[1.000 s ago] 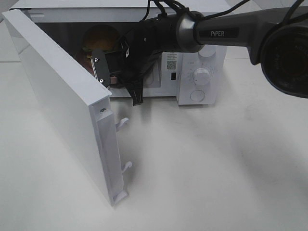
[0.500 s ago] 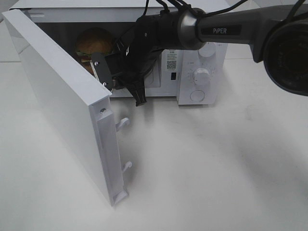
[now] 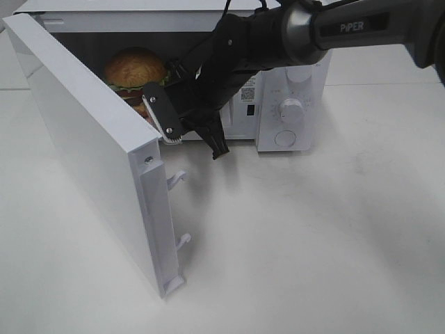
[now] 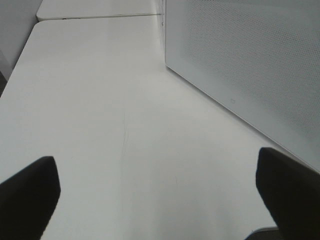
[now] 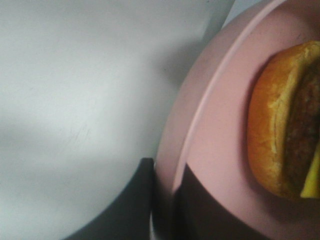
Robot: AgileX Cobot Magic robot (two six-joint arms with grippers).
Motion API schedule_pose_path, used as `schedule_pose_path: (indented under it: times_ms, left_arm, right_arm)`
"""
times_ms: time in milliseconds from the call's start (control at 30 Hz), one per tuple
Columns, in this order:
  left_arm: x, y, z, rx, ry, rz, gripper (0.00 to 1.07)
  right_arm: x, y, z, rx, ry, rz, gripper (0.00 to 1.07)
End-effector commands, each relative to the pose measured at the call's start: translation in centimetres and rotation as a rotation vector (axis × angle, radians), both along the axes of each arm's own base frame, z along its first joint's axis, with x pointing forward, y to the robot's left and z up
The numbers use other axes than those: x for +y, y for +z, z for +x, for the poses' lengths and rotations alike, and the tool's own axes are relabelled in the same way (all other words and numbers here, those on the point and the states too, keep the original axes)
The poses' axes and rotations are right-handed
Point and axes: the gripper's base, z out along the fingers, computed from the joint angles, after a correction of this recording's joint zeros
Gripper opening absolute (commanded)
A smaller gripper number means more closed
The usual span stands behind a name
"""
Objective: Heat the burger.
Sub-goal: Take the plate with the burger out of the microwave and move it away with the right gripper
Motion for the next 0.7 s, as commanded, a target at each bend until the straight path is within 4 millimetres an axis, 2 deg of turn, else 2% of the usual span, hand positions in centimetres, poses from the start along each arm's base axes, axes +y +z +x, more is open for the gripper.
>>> schedule_pose_path:
  times_ms: [33, 200, 533, 700]
  left_arm:
    - [0.0, 0.1, 0.0, -0.018, 0.003, -0.009, 1.0]
    - [0.0, 0.1, 0.0, -0.018, 0.003, -0.009, 1.0]
    - [0.0, 0.1, 0.0, -0.018, 0.003, -0.009, 1.0]
    - [0.0, 0.1, 0.0, -0.018, 0.003, -0.009, 1.0]
  right_arm:
    - [-0.4, 2.7, 0.2, -0.104, 0.004, 0.063, 0.0]
    - [-1.5, 4.2, -1.0, -0.109, 0.032, 0.077, 0.0]
    - [-2.6, 5.4, -2.8, -0.1, 0.052, 0.07, 0.0]
    - [-3.1, 5.5, -3.7, -0.089, 0.066, 0.049, 0.0]
